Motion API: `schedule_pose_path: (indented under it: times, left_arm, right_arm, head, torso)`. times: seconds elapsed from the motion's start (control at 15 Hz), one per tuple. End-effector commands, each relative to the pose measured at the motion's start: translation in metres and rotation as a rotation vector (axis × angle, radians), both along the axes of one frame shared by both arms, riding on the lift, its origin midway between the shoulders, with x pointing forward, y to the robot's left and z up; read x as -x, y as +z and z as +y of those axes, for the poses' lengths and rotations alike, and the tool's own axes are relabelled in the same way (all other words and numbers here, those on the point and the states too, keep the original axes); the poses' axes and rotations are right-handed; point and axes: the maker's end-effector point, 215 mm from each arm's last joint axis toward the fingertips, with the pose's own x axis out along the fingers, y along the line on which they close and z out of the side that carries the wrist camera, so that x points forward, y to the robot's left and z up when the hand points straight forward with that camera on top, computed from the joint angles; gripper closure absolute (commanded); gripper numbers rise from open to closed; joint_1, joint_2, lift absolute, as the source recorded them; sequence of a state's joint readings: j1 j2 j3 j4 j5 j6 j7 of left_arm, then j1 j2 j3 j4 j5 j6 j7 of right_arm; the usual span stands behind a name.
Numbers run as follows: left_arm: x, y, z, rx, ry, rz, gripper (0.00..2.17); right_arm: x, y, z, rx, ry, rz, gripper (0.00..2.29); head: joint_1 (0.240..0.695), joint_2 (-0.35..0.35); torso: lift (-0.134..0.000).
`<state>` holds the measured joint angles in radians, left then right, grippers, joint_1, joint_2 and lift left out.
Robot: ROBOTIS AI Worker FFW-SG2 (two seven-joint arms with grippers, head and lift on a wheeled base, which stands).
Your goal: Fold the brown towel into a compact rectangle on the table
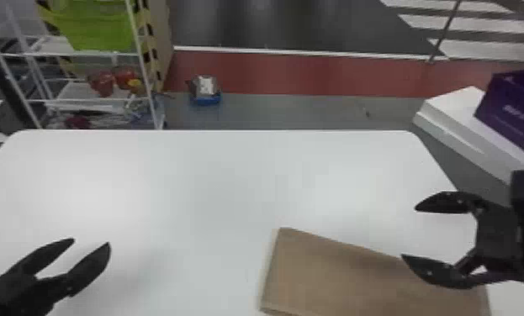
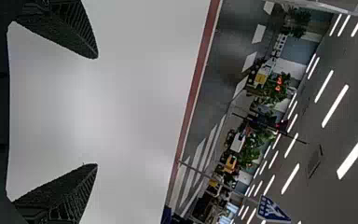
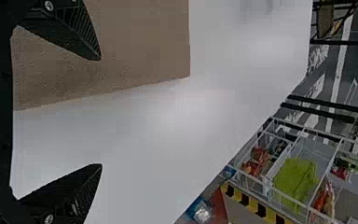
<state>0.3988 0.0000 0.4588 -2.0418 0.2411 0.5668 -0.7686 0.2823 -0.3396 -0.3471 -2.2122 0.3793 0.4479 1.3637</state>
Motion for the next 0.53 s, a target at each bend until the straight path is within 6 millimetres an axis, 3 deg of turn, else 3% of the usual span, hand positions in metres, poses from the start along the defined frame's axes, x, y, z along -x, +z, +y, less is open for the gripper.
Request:
schedule_pose_path:
  times: [0.0, 0.07, 0.2, 0.47]
  left_arm:
    - [0.001, -0.003, 0.003, 0.003, 0.008, 0.002, 0.05]
    - [0.001, -0.003, 0.003, 0.002, 0.008, 0.001, 0.05]
    - [0.000, -0.001, 0.004, 0.000, 0.009, -0.008, 0.05]
    - [0.002, -0.001, 0.009, 0.004, 0.015, -0.011, 0.05]
  right_arm:
    - [-0.005, -0.019, 0.066, 0.010, 0.069, 0.059, 0.07]
    - [-0.010, -0.024, 0.091, 0.028, 0.087, 0.076, 0.07]
    - [-0.019, -0.030, 0.124, 0.083, 0.098, 0.101, 0.07]
    - [-0.036, -0.037, 0.147, 0.153, 0.088, 0.121, 0.06]
  head:
    - [0.695, -0.020]
    - [0.695, 0.012]
    - [0.695, 0.109]
    - [0.695, 0.197]
  torso:
    - [-0.134]
    - [-0.134]
    - [-0.134]
    - [-0.134]
